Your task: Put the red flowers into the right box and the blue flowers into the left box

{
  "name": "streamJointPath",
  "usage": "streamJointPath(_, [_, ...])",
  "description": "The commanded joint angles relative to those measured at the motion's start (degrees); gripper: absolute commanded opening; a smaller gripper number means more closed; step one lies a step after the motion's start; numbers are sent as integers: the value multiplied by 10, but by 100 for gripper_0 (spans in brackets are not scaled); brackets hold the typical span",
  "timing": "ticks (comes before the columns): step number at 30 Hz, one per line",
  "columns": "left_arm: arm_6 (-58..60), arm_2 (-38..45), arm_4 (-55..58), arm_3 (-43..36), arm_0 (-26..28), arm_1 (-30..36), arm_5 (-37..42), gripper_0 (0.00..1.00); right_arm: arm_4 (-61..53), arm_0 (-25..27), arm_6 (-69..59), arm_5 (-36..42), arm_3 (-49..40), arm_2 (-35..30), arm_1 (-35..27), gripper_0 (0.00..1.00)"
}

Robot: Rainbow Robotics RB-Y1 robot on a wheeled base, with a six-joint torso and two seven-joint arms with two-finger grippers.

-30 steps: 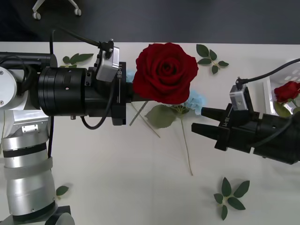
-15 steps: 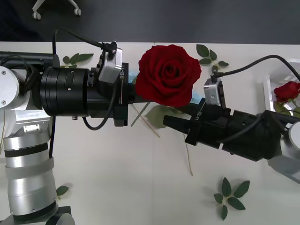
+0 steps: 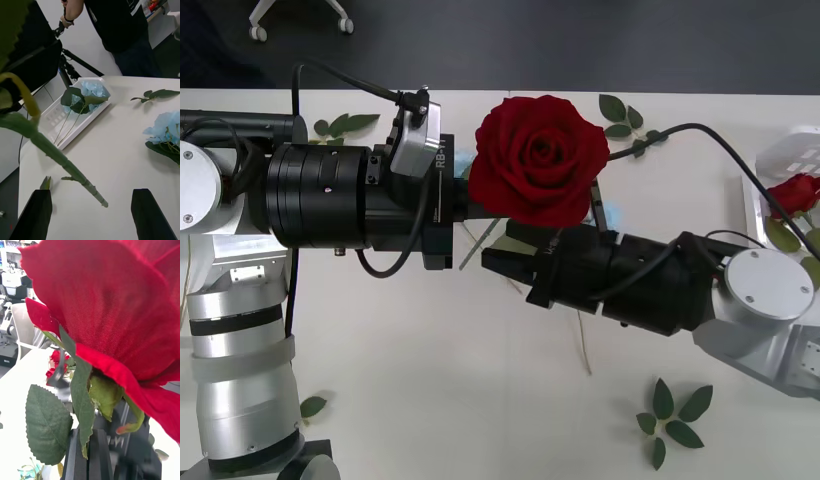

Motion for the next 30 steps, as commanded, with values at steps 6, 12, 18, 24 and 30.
streamJointPath(6, [-21, -2, 1, -18, -10, 0, 1, 0, -4, -14, -9, 2, 8, -1, 24, 62])
streamJointPath(12, [-21, -2, 1, -18, -10, 0, 1, 0, -17, -16, -9, 3, 8, 5, 27, 62])
streamJointPath(18, [-21, -2, 1, -18, -10, 0, 1, 0, -31, -16, -9, 5, 8, 5, 35, 62])
streamJointPath(24, [-21, -2, 1, -18, -10, 0, 1, 0, -40, -17, -9, 8, 8, 5, 36, 57])
streamJointPath(30, [-21, -2, 1, -18, -10, 0, 1, 0, -48, -17, -9, 9, 8, 5, 38, 0])
